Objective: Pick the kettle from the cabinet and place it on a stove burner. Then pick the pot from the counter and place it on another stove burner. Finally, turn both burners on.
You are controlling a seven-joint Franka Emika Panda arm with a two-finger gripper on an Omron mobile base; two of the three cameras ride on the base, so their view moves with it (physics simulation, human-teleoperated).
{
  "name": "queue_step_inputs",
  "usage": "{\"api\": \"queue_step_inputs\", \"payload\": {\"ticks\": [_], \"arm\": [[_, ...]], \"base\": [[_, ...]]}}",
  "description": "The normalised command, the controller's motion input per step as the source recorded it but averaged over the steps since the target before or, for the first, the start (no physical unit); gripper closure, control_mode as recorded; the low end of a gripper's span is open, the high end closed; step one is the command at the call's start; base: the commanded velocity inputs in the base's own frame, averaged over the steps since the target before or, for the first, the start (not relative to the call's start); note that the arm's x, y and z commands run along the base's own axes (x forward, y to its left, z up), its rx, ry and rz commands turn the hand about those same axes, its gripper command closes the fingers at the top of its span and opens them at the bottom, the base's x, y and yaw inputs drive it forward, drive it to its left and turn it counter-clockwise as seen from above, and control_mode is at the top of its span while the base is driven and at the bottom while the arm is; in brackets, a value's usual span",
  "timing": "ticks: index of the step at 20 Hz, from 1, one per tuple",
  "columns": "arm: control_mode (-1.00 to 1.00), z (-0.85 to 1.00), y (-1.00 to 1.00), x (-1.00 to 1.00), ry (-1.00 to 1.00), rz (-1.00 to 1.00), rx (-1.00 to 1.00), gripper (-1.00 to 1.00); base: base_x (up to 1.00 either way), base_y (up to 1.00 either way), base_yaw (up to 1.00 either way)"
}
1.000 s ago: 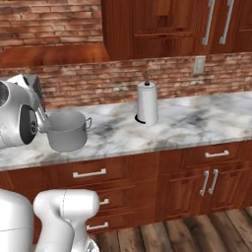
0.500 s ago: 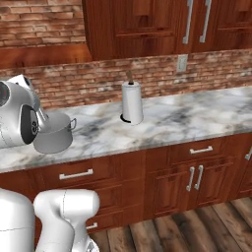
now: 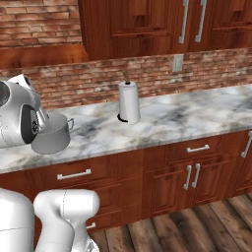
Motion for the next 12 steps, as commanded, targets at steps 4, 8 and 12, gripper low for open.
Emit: {"api": "queue_step_inputs", "payload": {"ticks": [4,8,12], "arm": [[-1.00,0.00,0.00,0.00,0.00,0.00,0.00,-1.00],[-1.00,-0.01,0.23,0.00,0.04,0.00,0.00,-1.00],[-1.00,-0.09,0.32,0.00,0.12,0.03,0.00,-1.00]], "base": [[0.00,0.00,0.00],[0.00,0.00,0.00],[0.00,0.00,0.00]]}}
